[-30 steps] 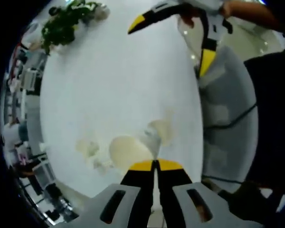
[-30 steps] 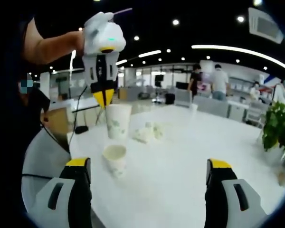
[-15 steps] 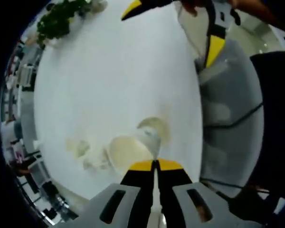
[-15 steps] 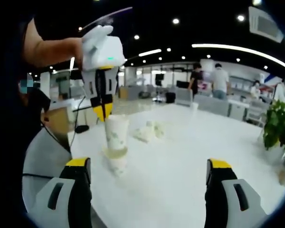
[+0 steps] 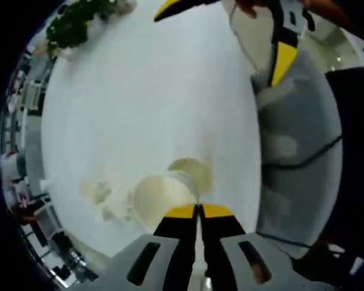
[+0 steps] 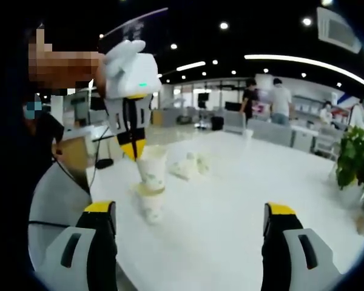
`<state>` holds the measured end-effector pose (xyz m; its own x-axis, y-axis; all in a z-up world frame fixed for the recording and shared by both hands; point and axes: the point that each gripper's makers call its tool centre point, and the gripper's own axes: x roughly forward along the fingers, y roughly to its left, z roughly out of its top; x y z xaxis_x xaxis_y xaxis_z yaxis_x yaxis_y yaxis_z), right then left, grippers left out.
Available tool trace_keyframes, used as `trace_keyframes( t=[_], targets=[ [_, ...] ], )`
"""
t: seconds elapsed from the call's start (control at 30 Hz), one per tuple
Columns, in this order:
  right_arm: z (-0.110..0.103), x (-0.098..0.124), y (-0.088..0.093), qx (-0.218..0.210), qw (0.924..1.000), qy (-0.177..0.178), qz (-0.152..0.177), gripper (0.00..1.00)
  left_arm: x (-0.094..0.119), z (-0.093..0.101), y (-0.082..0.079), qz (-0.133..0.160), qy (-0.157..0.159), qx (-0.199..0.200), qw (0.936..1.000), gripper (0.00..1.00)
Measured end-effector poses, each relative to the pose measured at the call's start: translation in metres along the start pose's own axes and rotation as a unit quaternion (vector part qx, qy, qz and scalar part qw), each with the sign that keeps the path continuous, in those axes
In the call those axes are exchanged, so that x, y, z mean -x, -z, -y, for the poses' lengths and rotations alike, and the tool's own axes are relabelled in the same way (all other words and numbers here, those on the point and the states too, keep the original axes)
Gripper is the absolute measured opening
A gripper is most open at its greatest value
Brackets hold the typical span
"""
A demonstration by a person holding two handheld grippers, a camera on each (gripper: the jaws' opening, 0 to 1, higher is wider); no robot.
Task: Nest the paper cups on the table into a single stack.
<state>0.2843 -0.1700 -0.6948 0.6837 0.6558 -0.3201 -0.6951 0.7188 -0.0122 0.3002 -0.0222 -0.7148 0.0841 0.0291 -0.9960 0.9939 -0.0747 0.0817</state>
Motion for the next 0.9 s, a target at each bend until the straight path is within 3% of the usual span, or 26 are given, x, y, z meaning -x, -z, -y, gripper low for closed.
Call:
trace_keyframes(
  t=[0.67, 0.8, 0.9],
  targets=[
    [0.0, -0.003, 0.003, 0.001, 1.0, -0.004, -0.004, 1.0, 0.003, 0.013, -0.009, 0.01, 0.014, 0.014, 0.9998, 0.0],
    [-0.001, -0.002, 0.003, 0.003, 1.0, -0.006, -0.006, 1.0, 0.005, 0.01, -0.01, 0.006, 0.001, 0.018, 0.9998, 0.0],
    [0.0, -0.002, 0.003, 0.003, 1.0, -0.005, -0.006, 1.0, 0.01, 0.017, -0.016, 0.019, 0.021, 0.025, 0.9993, 0.0]
  ],
)
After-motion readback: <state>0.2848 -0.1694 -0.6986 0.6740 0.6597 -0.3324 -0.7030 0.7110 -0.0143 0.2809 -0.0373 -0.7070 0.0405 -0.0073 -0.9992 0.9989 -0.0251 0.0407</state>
